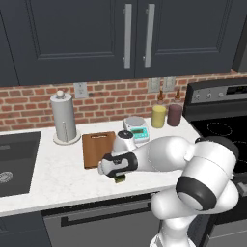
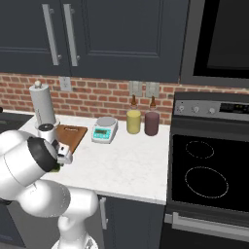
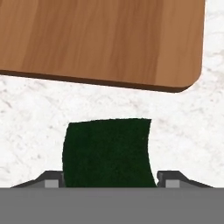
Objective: Pick up the sponge from the counter and clean the cutting board by briefly scrubbing or pressing down on the cutting board. Once finished, release the sponge.
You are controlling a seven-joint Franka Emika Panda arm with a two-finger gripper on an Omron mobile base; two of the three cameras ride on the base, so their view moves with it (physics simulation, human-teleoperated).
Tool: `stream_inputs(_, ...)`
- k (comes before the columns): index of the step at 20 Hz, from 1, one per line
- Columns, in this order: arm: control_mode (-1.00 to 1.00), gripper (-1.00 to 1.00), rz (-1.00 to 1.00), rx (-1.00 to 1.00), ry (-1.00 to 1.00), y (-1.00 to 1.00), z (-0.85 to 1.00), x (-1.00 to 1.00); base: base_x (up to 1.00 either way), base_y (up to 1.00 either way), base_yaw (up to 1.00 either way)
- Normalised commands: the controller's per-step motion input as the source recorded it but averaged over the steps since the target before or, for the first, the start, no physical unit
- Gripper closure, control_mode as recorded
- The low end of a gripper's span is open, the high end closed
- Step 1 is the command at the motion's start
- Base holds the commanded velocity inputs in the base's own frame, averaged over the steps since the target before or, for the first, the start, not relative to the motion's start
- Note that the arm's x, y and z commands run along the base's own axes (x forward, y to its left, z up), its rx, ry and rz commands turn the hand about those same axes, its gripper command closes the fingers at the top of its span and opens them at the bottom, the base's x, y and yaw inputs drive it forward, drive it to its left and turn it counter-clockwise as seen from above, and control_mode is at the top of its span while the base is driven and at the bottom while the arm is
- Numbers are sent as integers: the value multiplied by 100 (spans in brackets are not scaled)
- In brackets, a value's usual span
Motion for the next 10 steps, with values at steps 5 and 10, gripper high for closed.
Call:
stream_inputs(5, -100, 100, 0, 0, 0, 23, 12, 0, 0, 0, 0)
stream_inputs(10, -100, 100, 3, 0, 0, 31, 36, 3, 0, 0, 0)
